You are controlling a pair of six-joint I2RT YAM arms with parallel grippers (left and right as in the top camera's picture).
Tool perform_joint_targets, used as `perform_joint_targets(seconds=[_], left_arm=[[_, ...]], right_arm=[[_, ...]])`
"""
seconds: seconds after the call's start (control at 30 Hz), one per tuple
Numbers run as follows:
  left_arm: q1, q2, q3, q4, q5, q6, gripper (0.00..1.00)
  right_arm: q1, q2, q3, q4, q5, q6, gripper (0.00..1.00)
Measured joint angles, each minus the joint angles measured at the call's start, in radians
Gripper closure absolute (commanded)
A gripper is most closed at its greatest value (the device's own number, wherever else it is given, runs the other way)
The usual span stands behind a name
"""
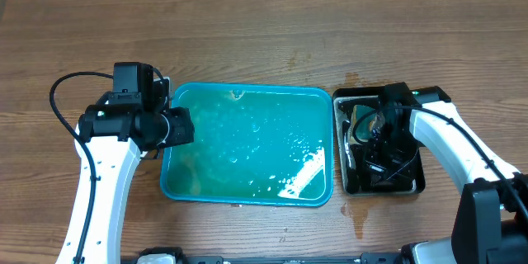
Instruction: Clean dirty plates on tray and stack at the side
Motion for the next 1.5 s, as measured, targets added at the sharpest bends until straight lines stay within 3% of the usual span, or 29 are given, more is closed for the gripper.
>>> perform_joint_targets(seconds=[0.53, 0.9, 1.5], left_arm=[[0.000, 0.000, 0.000, 0.000, 0.000, 0.000, 0.40], [0.000, 0.000, 0.000, 0.000, 0.000, 0.000, 0.40], [0.000, 0.000, 0.000, 0.000, 0.000, 0.000, 0.40]], right_arm=[[0.000, 0.000, 0.000, -0.122, 0.146, 0.573, 0.96], [0.000, 0.000, -0.116, -0.007, 0.167, 0.660, 0.96], [0.000, 0.000, -0.119, 0.068, 0.171, 0.672, 0.96]])
